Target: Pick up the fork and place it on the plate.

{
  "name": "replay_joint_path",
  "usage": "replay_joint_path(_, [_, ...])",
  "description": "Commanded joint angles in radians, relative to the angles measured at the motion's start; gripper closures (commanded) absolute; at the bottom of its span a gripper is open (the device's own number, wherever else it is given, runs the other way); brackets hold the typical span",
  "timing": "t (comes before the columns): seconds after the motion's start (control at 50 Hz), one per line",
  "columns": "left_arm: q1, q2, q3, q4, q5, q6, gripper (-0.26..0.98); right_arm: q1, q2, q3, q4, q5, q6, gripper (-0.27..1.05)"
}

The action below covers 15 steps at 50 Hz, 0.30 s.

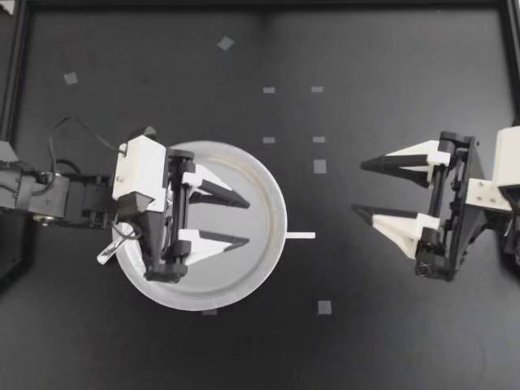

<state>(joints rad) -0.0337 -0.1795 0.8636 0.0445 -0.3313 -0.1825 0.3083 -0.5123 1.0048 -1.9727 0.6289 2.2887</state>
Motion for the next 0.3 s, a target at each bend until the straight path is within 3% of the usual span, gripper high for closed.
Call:
replay_joint_path(0.0, [0.020, -0.011, -0.023, -0.002, -0.011, 0.009, 0.11, 0.003, 0.012, -0.025, -0.006, -0.008, 0.000, 0.06])
replay_joint_path(0.28, [0.021, 0.008, -0.008, -0.003, -0.002, -0.003, 0.11, 0.003, 0.046, -0.003, 0.002, -0.011, 0.000, 0.06])
